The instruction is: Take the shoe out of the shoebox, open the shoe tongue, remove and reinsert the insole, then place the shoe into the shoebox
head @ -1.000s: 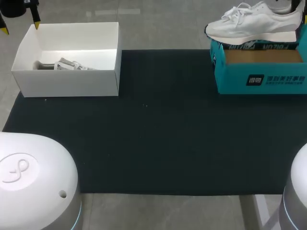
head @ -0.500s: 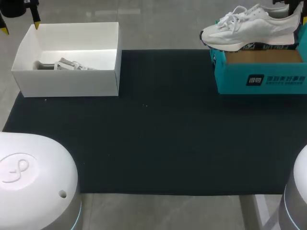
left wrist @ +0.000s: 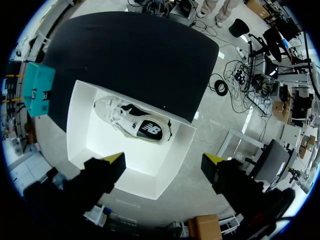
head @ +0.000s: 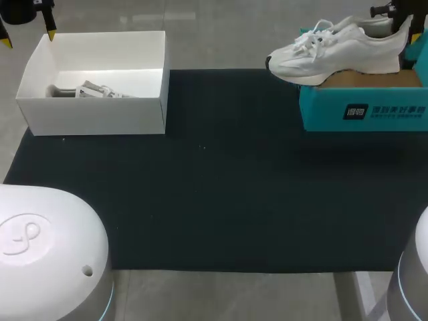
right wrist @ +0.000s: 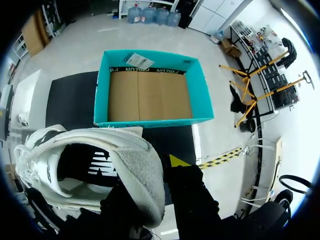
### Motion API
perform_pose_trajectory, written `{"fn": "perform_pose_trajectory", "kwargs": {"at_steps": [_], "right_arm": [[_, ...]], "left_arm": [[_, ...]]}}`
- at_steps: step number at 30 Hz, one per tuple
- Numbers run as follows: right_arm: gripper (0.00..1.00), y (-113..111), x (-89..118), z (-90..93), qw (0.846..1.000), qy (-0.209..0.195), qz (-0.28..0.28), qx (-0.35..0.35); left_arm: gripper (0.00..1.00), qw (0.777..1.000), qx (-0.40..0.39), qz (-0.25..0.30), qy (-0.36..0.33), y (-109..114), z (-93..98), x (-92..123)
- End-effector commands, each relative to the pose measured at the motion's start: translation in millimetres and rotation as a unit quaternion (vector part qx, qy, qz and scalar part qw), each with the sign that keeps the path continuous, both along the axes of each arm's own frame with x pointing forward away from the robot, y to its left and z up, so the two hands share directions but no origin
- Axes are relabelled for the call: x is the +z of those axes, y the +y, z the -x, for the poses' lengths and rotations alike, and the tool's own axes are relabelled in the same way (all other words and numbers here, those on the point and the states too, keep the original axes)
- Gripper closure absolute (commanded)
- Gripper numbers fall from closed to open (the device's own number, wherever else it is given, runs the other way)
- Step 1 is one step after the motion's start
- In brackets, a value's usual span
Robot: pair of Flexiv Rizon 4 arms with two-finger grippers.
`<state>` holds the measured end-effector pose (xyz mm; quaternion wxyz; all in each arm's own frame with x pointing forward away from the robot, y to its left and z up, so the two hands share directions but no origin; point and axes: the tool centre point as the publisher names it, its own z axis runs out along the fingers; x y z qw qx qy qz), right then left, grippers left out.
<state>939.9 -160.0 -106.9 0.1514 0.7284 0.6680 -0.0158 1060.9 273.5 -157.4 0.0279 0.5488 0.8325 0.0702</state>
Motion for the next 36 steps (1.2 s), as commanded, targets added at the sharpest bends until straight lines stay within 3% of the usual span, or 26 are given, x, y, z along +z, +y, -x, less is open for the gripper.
{"fn": "perform_pose_trajectory", "kwargs": {"at_steps": [1,10,15,19,28,36], "right_arm": [[1.0,14,6,17.7,0.999,-0.031,0.005,0.007],[1.0,71,15,51.9,1.0,-0.025,-0.008,0.005],[1.0,99,6,73.6,0.999,-0.015,-0.028,-0.004],[1.0,120,-1,92.9,1.0,-0.002,-0.013,-0.01],[1.0,145,5,134.6,0.999,0.005,-0.038,-0.031],[1.0,168,-16,164.5,0.999,0.011,-0.047,-0.025]], "left_arm": [[0.0,1.0,0.0,-0.002,0.001,0,0.0,1],[0.0,1.0,0.0,-0.002,0.001,0,0.0,1],[0.0,1.0,0.0,-0.002,0.001,0,0.0,1],[0.0,1.0,0.0,-0.002,0.001,0,0.0,1],[0.0,1.0,0.0,-0.002,0.001,0,0.0,1],[0.0,1.0,0.0,-0.002,0.001,0,0.0,1]]}}
